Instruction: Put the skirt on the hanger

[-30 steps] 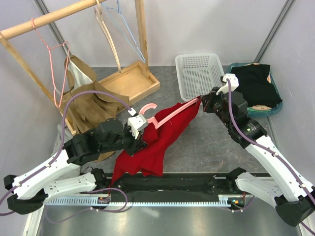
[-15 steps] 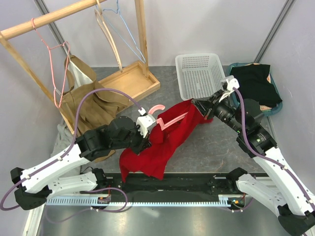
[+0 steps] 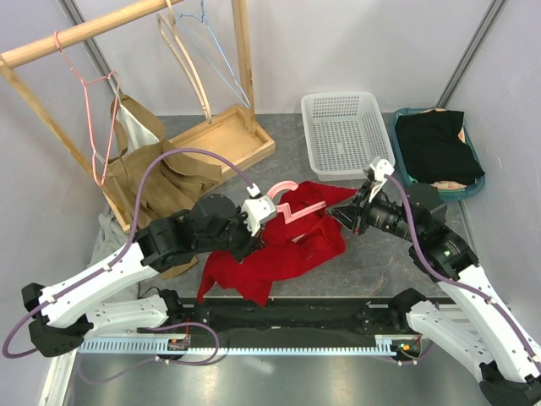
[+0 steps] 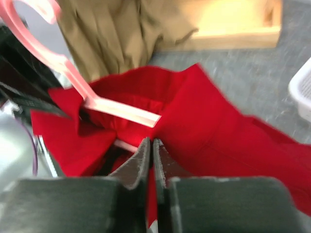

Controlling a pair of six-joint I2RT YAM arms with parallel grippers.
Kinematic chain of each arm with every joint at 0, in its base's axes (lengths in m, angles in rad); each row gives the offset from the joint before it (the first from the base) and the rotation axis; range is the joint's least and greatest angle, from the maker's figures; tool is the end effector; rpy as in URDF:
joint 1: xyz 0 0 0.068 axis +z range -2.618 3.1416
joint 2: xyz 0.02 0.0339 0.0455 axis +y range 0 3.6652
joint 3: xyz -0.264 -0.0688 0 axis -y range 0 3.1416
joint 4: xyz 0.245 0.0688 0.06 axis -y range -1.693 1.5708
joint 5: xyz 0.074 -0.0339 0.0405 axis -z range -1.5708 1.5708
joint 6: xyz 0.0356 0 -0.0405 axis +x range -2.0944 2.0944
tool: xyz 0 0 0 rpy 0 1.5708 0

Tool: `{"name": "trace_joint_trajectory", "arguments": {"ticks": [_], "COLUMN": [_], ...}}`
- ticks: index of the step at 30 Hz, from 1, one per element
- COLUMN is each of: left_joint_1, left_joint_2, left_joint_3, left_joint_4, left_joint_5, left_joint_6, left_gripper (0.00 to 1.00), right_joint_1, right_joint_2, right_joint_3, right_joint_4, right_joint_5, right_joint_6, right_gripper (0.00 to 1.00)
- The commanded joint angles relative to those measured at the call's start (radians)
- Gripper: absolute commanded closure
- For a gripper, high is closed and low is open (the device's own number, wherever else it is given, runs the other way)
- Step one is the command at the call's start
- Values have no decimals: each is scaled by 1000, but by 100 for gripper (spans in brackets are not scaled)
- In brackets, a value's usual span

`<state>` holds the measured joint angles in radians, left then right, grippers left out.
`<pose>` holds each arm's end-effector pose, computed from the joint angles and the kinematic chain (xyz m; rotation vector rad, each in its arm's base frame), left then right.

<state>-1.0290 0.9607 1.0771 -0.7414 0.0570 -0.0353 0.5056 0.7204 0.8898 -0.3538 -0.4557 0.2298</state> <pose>0.0983 -0.1672 0.3538 1.1126 1.9823 -0.6459 0.1299 0.0898 0.3687 -0.5901 1.7331 0.9258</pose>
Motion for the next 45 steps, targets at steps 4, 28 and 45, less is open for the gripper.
{"name": "trace_joint_trajectory", "arguments": {"ticks": [4,28,45], "left_joint_1": [3,147,182], "left_joint_2": [64,98,1], "left_joint_3": [17,106,29], "left_joint_4": [235,71,160], "left_joint_5": [154,593,85], "left_joint_6": [126,285,66], "left_gripper": [98,98,41], "right_joint_1": [7,135,220], "right_joint_2": [65,217,203], "right_joint_3": [104,181,89], "right_joint_4": [-151,-166,-102], "right_joint_5": [-6,-304,-63], "right_joint_6": [-90,-299,-257], "right_gripper": [61,48,100]}}
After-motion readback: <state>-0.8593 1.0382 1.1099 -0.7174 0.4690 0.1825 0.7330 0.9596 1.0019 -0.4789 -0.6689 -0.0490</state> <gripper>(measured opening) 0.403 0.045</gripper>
